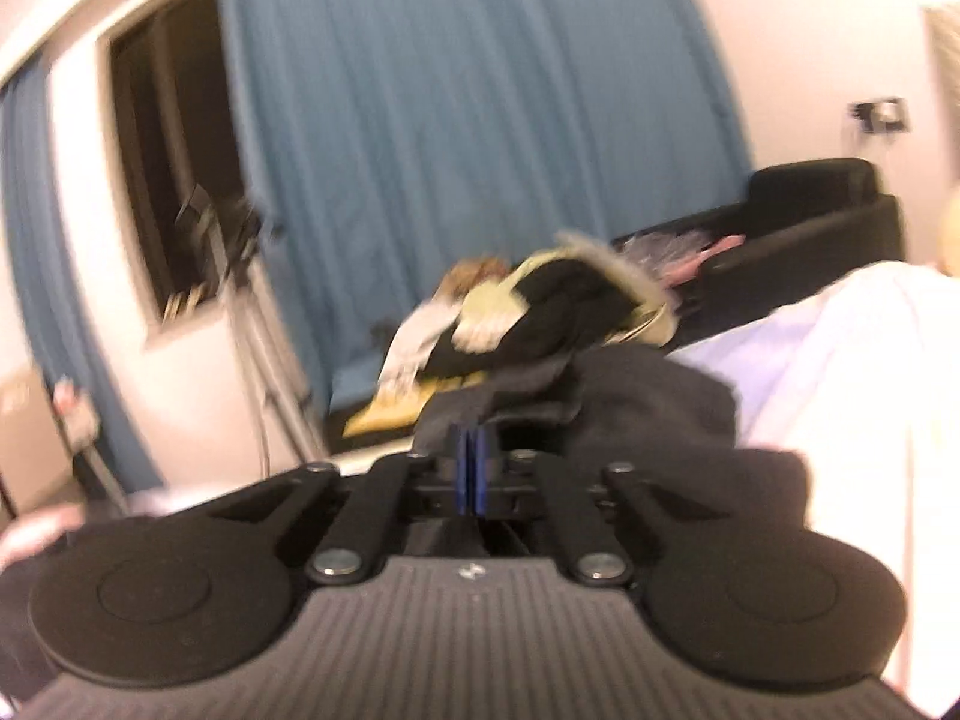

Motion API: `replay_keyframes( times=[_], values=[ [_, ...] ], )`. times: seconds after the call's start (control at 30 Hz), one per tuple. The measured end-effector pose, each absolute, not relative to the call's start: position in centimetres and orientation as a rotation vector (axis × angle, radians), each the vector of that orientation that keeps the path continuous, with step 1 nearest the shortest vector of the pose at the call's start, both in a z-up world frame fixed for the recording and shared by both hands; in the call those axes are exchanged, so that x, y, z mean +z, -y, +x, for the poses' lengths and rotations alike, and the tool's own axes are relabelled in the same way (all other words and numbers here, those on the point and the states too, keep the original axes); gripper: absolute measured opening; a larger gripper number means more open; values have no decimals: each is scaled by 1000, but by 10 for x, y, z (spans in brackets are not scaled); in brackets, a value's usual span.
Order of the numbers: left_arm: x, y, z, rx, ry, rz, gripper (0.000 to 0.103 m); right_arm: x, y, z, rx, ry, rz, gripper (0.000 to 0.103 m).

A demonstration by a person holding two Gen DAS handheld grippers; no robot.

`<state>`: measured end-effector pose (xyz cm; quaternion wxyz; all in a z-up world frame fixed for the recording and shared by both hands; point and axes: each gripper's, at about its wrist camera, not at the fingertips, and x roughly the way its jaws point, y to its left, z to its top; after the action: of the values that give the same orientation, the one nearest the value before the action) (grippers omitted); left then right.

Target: Fold clothes

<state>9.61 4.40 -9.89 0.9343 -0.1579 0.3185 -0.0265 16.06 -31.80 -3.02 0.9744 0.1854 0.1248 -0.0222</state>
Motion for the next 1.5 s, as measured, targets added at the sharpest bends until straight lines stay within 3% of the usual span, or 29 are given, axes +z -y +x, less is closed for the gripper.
replay_keyframes(
  times=[0.33,0.53,0.63,0.67,0.77,0.8,0.93,1.2,1.5],
  values=[
    [-90,-49,89,-43,-618,-312,100,-20,465,105,-586,-55,716,4],
    [-92,-47,96,-47,-619,-303,100,-82,511,116,-752,-301,825,5],
    [-89,-46,96,-42,-601,-269,100,-87,498,125,-762,-356,767,9],
    [-89,-46,95,-41,-596,-261,100,-84,492,125,-762,-350,743,16],
    [-85,-50,95,-34,-580,-248,100,-71,481,115,-759,-301,753,70],
    [-82,-53,95,-34,-575,-257,100,-68,477,106,-760,-270,803,75],
    [-65,-70,100,-26,-538,-265,100,-52,448,73,-716,-193,880,76],
    [-22,-158,165,49,-603,-260,99,-30,339,93,-302,-258,589,78],
    [-33,-290,272,113,-670,-561,97,-73,268,137,-14,-534,487,78]
  ],
)
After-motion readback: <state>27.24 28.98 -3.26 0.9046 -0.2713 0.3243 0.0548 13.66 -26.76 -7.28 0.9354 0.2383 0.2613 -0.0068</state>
